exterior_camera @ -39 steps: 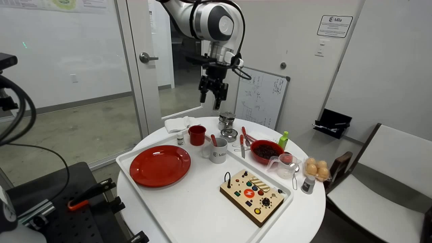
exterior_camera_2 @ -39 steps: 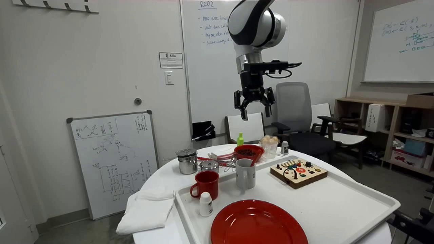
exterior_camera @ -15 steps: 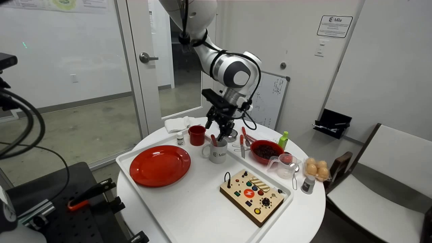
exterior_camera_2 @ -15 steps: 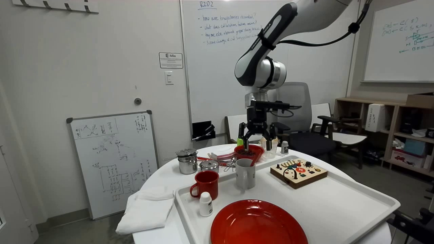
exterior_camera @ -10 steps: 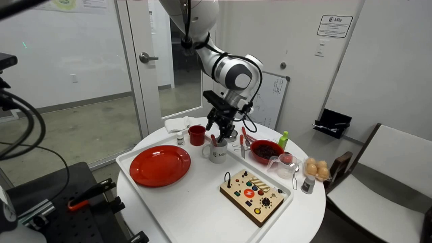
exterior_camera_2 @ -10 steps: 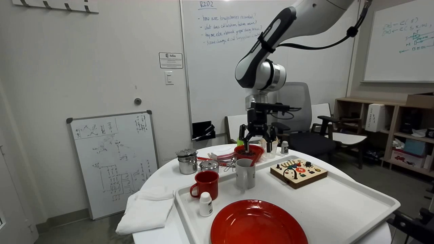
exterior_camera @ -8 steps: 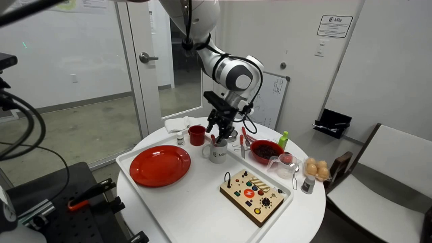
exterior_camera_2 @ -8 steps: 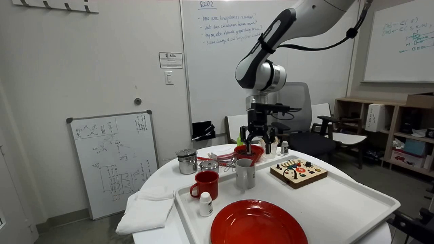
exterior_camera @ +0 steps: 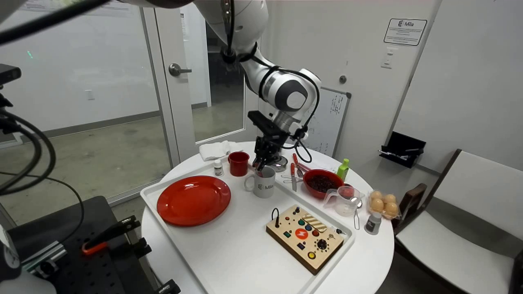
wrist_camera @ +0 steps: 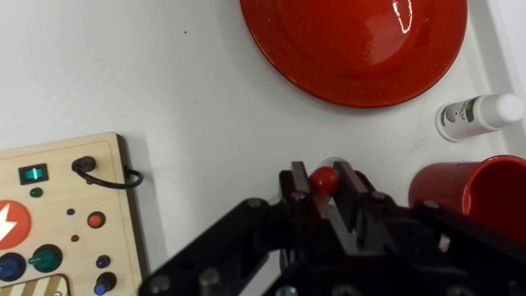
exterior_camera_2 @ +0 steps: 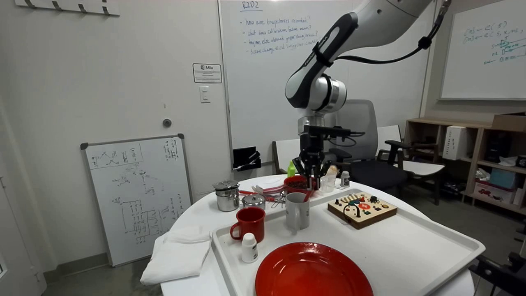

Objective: Move the spoon from the white mug to the red one

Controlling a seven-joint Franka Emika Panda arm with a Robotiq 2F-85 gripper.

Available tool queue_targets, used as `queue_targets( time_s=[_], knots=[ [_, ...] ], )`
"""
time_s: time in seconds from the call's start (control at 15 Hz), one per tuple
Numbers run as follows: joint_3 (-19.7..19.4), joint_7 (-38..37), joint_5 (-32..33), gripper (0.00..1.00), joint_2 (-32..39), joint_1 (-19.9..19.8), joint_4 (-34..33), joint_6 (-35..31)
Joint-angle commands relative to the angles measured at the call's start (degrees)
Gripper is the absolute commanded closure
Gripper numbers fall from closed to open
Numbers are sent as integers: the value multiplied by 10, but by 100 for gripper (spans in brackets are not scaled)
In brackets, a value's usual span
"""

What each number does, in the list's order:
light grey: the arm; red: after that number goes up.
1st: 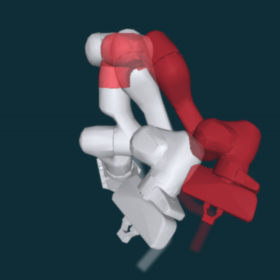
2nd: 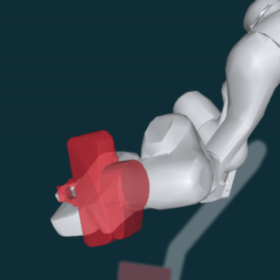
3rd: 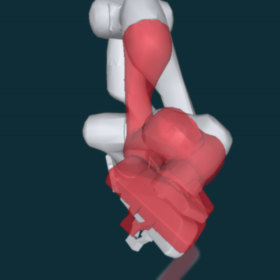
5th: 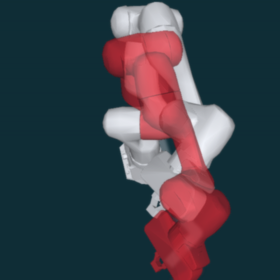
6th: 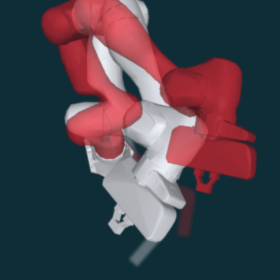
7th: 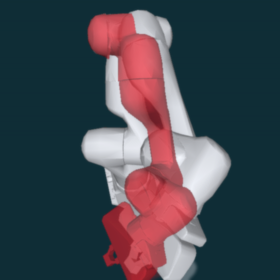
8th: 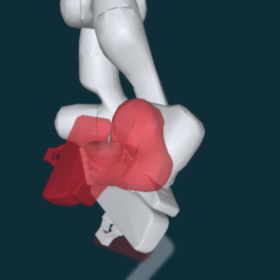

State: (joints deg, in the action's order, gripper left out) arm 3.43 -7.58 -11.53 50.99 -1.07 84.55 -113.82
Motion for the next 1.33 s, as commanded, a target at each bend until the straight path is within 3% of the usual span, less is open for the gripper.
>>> queue_targets(
  time_s=[0.0,0.4,0.8,1.27],
  knots=[
    [3,8,-16,97,13,-4,-25,19],
    [2,9,-9,95,-4,-1,-20,40],
    [-10,-2,20,95,-27,20,-42,106],
    [-27,-18,70,95,-101,49,-19,119]
  ],
)
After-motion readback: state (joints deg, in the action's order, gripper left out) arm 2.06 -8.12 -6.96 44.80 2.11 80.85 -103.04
